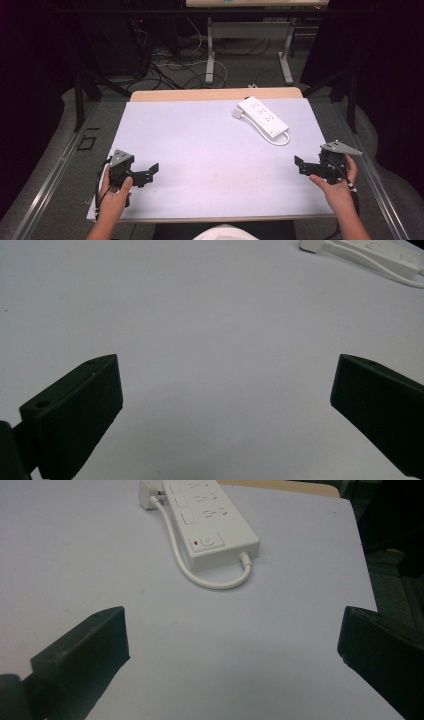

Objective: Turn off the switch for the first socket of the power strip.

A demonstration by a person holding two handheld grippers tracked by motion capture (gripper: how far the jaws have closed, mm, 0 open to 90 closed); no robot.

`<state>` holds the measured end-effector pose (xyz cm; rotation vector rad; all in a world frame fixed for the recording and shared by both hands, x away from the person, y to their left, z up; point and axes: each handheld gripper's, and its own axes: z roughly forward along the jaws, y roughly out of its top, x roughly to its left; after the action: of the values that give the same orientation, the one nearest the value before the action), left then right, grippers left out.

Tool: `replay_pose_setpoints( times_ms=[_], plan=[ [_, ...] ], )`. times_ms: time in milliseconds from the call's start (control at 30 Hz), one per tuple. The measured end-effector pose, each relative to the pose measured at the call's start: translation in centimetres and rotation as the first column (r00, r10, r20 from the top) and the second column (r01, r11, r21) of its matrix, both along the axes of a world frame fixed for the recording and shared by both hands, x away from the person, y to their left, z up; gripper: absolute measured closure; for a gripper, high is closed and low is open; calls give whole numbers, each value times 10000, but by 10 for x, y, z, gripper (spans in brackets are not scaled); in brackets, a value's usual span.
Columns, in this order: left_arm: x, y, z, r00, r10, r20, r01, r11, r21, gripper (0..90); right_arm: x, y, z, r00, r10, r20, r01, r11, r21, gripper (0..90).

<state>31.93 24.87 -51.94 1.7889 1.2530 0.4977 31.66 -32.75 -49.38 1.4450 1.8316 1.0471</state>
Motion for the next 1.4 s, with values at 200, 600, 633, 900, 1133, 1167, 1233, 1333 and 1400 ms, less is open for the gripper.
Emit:
replay_pose_setpoints(
  times_ms=[200,600,633,900,1133,1167,1233,1333,1400],
  plan=[
    [-2,0,0,10000,59,19,-59,10000,18,1,3,1,0,9998,185,-98,-185,9998,-51,0],
    [-3,0,0,10000,56,-32,-56,10000,17,1,10,5,4,9993,362,-77,-363,9993,-50,21],
    [-3,0,0,10000,55,-31,-55,10000,21,1,12,6,4,9987,492,-135,-493,9987,-92,32],
    [-3,1,0,10000,87,-6,-87,10000,14,1,20,15,11,9967,789,-204,-793,9967,-190,67],
    [-3,1,-1,9999,115,8,-115,9999,-29,1,28,22,19,9924,1161,-397,-1174,9926,-311,132],
    [-3,1,-1,9999,123,-14,-123,9999,-37,1,28,22,19,9924,1161,-397,-1174,9926,-311,132],
    [-3,1,-1,9999,120,4,-120,9999,-32,1,31,23,22,9907,1275,-472,-1294,9908,-393,146],
    [-3,1,-1,9999,120,6,-120,9999,-33,1,36,25,28,9892,1382,-488,-1400,9895,-358,149],
    [-3,1,-1,9999,115,-7,-115,9999,-38,1,38,26,30,9871,1493,-575,-1514,9879,-324,149]
  ],
)
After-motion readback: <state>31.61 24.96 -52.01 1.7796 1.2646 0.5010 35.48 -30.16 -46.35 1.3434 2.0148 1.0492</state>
